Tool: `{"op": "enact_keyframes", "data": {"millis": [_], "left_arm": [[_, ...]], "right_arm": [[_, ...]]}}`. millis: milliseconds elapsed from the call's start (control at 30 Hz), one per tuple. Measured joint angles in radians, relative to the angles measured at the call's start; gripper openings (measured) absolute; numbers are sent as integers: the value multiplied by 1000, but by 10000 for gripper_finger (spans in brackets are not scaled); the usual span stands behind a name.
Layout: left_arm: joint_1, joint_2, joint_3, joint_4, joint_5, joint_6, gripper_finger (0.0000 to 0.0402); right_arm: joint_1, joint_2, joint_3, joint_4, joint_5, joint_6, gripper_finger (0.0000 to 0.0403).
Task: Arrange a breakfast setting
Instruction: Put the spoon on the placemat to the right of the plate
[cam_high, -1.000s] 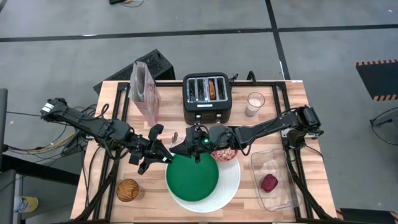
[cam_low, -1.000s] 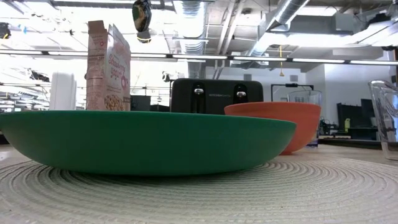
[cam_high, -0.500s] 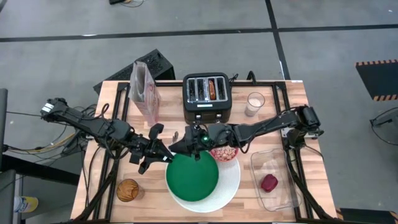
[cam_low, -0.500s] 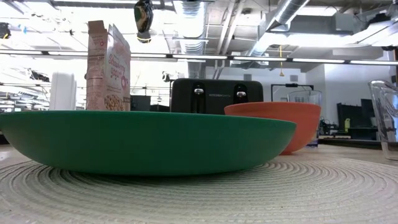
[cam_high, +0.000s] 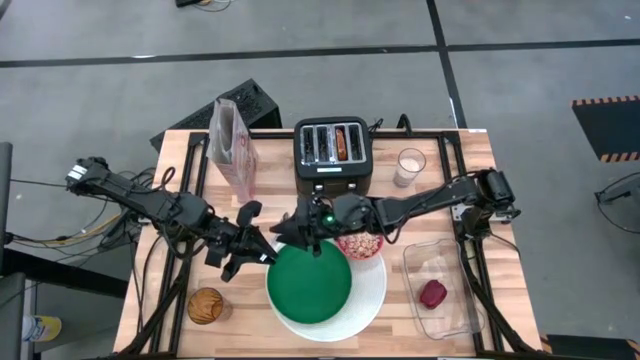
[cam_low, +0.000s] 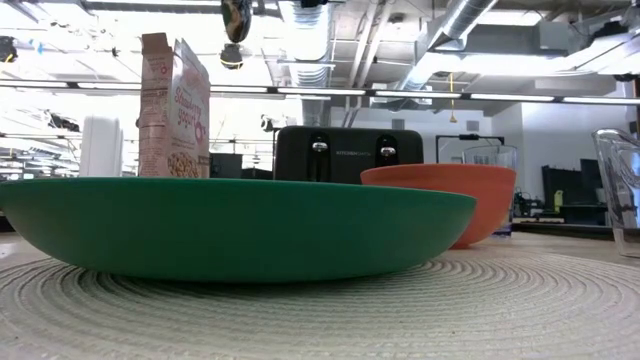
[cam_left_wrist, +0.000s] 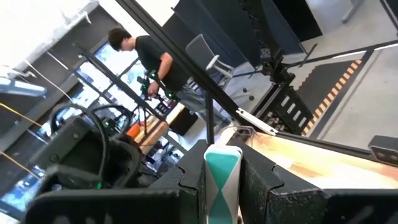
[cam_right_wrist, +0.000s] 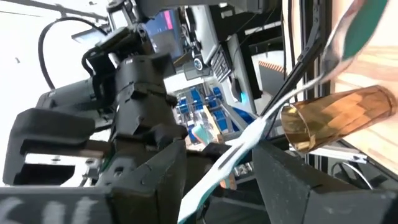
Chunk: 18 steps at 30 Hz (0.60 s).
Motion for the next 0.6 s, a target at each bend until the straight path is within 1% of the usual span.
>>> {"op": "enact_keyframes", "data": {"millis": [167, 333, 433, 500, 600], "left_arm": [[13, 3, 0, 36, 0, 6, 46], [30, 50, 2, 93, 6, -2, 46], [30, 67, 2, 114, -9, -1, 46], [30, 66, 2, 119, -6, -2, 46], [29, 65, 2, 119, 1, -5, 46]], "right_arm": [[0, 0, 7, 4, 23, 0, 207], [-6, 0, 20, -11, 22, -25, 207], [-15, 1, 20, -15, 2, -55, 204], [-16, 1, 20, -8, -19, -59, 194], [-16, 1, 20, -11, -46, -64, 161]]}}
